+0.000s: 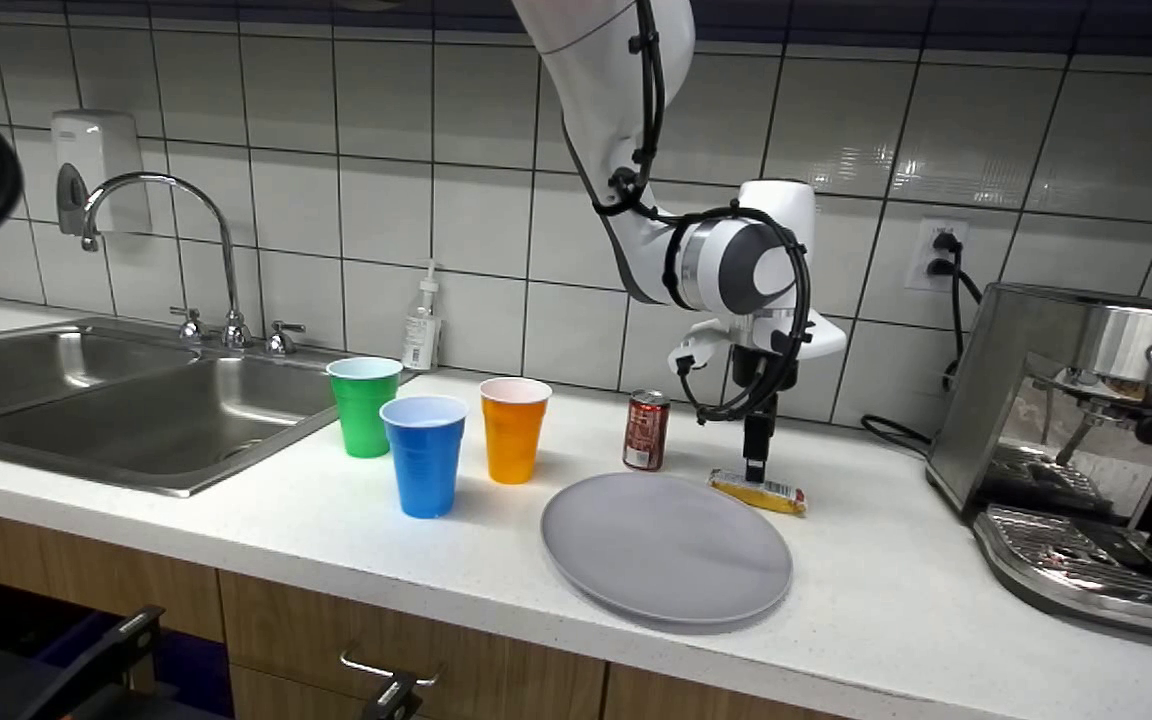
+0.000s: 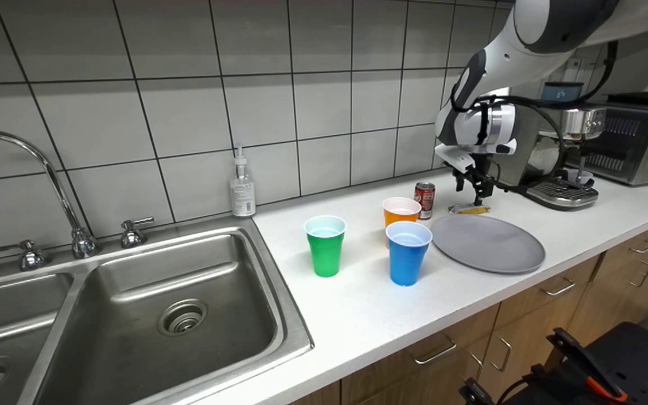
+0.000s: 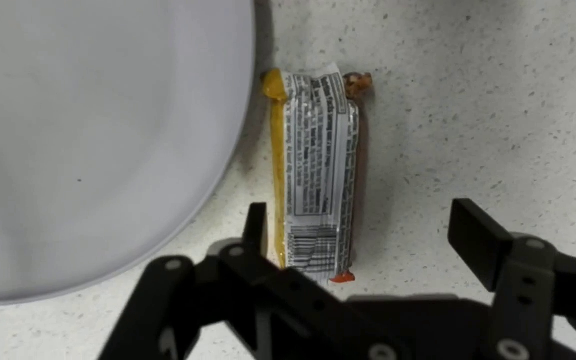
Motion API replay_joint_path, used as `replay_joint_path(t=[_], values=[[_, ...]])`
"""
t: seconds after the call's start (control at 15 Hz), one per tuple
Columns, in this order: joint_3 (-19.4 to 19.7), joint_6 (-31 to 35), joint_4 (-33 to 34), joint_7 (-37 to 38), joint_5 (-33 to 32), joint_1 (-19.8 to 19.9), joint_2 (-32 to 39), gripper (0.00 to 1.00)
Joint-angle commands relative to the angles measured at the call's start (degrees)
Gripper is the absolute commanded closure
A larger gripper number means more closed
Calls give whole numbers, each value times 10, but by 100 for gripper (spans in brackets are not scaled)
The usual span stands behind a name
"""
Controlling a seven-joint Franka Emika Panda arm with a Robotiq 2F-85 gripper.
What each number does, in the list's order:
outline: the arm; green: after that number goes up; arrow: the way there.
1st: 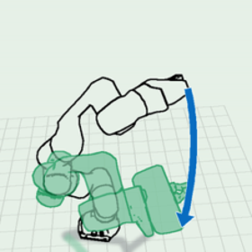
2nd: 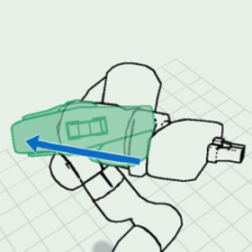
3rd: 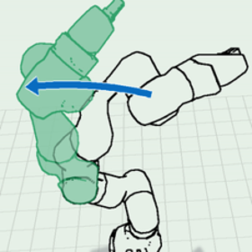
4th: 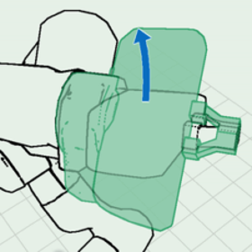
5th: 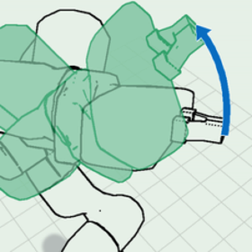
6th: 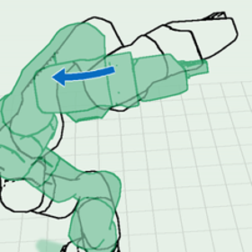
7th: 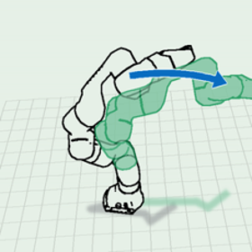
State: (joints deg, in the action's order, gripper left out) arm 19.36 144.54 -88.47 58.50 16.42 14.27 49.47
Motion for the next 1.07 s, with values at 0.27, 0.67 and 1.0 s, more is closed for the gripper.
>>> replay_joint_path(t=[0.27, 0.67, 1.0], values=[[-20, 28, -29, -36, -3, 9, -53, 0], [-58, 54, -100, -136, 10, 15, -125, 0], [-87, 70, -172, -227, 30, 14, -189, 0]])
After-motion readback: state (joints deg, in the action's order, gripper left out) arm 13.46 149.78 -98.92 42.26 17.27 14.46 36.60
